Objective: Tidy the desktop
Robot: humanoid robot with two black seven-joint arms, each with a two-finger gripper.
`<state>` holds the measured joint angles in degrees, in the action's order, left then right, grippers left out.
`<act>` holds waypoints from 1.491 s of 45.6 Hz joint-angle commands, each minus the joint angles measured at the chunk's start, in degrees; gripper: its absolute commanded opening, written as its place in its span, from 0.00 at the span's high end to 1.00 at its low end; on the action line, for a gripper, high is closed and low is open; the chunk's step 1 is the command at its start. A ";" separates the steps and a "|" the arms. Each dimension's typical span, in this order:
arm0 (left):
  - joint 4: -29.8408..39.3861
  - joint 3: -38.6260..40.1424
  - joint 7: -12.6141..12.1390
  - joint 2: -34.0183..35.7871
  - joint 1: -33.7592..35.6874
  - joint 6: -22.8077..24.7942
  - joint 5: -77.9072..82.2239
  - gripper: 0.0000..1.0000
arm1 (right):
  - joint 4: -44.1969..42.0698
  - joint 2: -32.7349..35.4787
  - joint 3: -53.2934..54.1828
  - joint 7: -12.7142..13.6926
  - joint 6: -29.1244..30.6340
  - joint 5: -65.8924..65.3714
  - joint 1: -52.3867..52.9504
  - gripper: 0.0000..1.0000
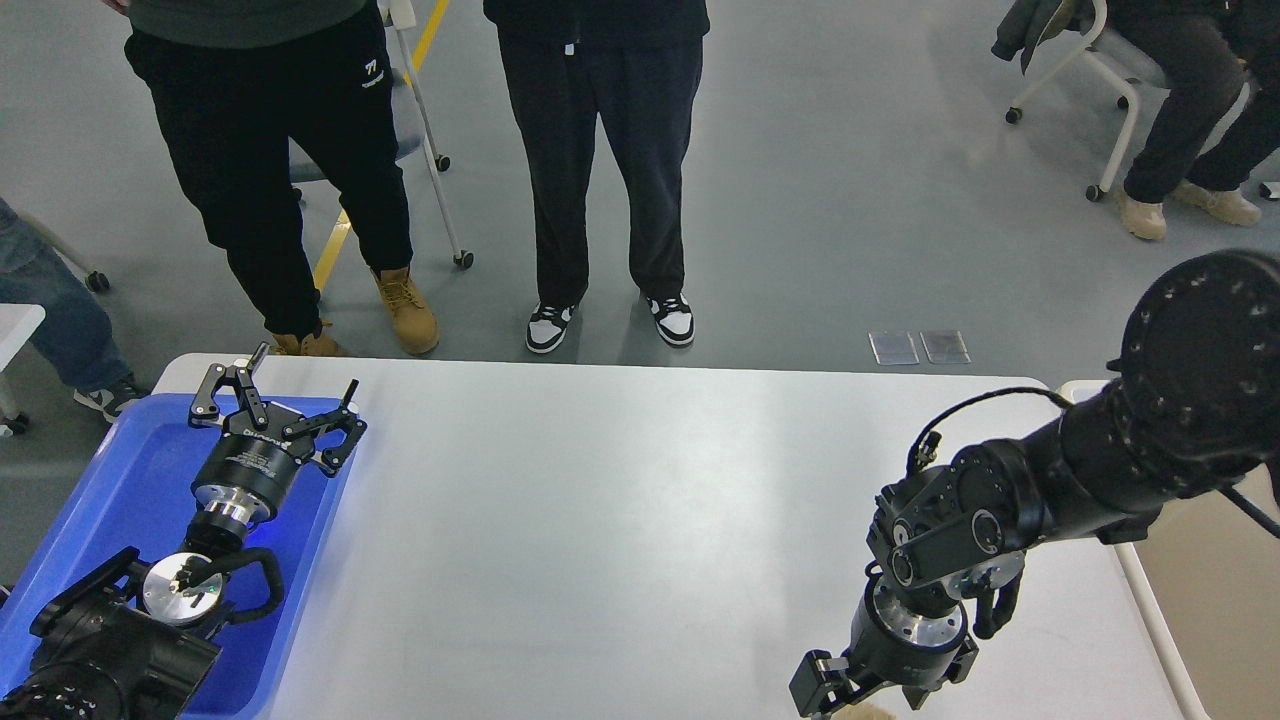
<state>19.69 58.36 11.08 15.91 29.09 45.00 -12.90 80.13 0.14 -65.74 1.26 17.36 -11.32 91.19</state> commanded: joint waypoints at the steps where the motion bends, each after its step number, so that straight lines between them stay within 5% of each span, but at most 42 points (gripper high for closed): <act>1: 0.00 0.00 0.00 0.00 0.00 0.00 -0.02 0.00 | -1.11 0.04 -0.44 -0.56 -5.23 -2.04 -5.14 0.01; 11: 0.00 0.00 0.00 0.00 0.00 0.00 -0.02 0.00 | -2.43 1.00 -1.67 -1.44 -6.98 -4.41 -7.60 0.03; 15: 0.00 0.00 0.00 0.00 0.00 0.00 -0.02 0.00 | -2.52 1.18 -2.11 -1.53 -7.69 -4.59 -7.78 0.14; 35: 0.00 0.00 0.00 0.00 0.00 0.00 -0.02 0.00 | -2.69 1.18 -3.17 -2.32 -7.95 -5.99 -9.01 0.26; 41: 0.00 0.00 0.00 0.00 0.00 0.00 0.07 0.00 | -2.69 1.27 -3.26 -2.58 -7.78 -6.08 -8.92 0.49; 42: 0.00 0.00 0.00 0.00 0.00 0.00 0.07 0.00 | -2.69 1.36 -3.34 -2.58 -7.69 -6.26 -8.92 0.60; 44: 0.00 0.00 0.00 0.00 0.00 0.00 -0.02 0.00 | -2.61 1.44 -3.52 -2.67 -7.69 -6.61 -8.92 1.00; 68: 0.00 0.00 0.00 0.00 0.00 0.00 0.07 0.00 | -0.94 2.94 -4.66 -4.07 -11.56 -5.12 -7.60 1.00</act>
<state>19.69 58.36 11.07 15.91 29.09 45.00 -12.84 77.93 2.19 -70.22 -1.96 6.42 -17.34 82.74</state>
